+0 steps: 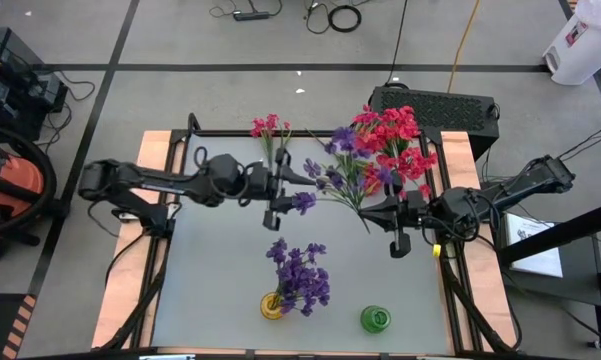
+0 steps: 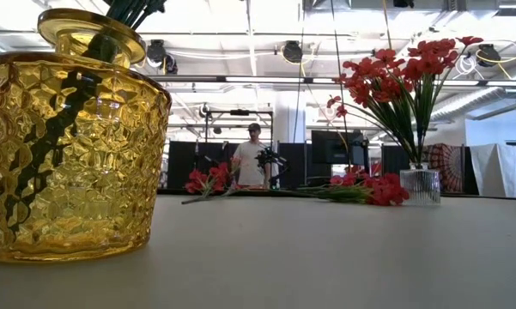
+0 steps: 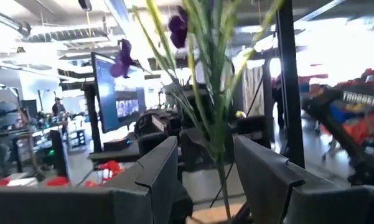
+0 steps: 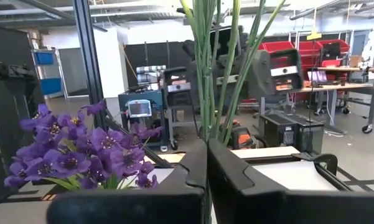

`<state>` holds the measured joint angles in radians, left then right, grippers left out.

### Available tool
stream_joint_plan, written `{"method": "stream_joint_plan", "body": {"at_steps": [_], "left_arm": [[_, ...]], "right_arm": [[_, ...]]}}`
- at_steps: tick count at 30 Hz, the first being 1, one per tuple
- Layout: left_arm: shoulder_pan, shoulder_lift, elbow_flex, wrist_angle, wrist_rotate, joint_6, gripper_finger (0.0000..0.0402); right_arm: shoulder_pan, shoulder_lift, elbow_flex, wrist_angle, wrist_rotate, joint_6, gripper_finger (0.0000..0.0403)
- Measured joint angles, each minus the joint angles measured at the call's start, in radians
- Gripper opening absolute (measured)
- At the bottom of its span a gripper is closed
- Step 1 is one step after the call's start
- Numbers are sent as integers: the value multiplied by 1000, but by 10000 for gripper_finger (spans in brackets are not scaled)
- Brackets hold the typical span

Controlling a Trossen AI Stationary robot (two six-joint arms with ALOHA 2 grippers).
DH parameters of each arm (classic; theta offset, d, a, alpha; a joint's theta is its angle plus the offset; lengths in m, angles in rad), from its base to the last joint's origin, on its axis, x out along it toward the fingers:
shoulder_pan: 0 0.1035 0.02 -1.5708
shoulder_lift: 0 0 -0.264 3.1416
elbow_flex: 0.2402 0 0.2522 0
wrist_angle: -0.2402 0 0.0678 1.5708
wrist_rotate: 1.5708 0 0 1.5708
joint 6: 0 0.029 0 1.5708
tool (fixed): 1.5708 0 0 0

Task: Sort flowers into vase by color
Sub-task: Put the purple flower into the yellow transparent vase

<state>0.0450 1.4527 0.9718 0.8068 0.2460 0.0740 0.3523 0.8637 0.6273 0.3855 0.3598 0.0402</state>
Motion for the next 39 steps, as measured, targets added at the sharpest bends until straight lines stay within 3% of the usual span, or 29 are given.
{"method": "stream_joint_plan", "body": {"at_steps": [4,14,39], "left_arm": [[26,52,12,62,51,-51,166],[29,190,177,18,197,-95,166],[0,222,212,-12,200,-86,167]], "right_arm": [[0,5,0,-5,0,0,0],[-9,96,0,23,2,7,0],[-13,77,0,90,1,-11,0]]}}
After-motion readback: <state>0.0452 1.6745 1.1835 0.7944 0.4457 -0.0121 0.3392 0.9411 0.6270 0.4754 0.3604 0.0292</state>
